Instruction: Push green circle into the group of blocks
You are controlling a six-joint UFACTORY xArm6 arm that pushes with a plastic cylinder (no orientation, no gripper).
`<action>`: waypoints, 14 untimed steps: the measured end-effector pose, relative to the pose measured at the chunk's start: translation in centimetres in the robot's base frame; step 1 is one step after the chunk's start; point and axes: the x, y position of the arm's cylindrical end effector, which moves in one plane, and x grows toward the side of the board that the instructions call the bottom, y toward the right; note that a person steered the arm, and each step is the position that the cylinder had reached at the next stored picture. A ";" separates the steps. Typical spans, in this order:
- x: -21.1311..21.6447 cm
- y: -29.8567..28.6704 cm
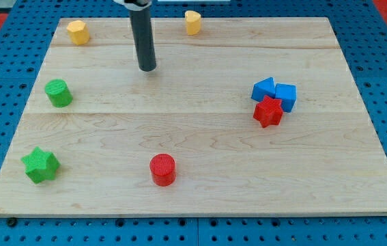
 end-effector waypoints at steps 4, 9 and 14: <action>0.0 -6.4; 0.3 -20.8; 3.6 -17.3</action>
